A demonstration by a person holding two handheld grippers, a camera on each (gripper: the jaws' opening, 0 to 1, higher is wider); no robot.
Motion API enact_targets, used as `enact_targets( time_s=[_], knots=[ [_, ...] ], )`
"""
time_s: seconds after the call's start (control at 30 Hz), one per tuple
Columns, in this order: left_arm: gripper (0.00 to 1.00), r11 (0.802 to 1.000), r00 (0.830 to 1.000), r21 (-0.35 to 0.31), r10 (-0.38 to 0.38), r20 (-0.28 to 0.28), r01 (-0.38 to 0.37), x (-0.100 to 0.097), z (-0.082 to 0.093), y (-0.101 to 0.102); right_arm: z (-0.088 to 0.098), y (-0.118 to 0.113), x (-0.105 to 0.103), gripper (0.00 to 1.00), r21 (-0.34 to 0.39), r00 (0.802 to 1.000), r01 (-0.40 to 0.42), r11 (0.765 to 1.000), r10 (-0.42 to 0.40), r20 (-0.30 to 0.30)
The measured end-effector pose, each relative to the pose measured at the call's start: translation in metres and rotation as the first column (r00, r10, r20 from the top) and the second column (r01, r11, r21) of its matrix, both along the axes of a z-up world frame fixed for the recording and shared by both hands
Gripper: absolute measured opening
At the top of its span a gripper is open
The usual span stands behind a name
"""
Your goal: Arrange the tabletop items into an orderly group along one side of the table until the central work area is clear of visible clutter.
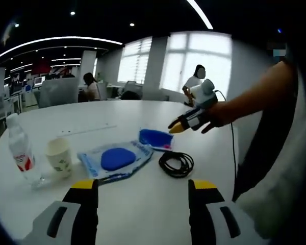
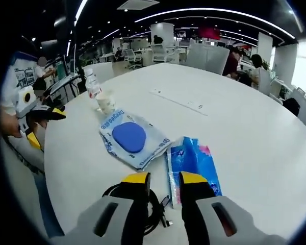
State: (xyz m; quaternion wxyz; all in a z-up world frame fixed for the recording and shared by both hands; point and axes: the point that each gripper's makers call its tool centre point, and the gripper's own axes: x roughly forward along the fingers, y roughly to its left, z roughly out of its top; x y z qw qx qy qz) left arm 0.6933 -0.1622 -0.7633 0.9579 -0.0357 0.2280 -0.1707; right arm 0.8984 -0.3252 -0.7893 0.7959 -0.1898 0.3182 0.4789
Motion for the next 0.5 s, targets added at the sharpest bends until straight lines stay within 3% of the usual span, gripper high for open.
enact_targets(
  time_s=[0.5],
  knots=[
    [0.74,0.999,0.999,0.0,0.037,-0.002,-0.037,0.002,0.0,0.009,-0.015,0.003,0.026,0.17,-0.107,1.0,-0.024,0.994,0.024,0.003]
  ],
)
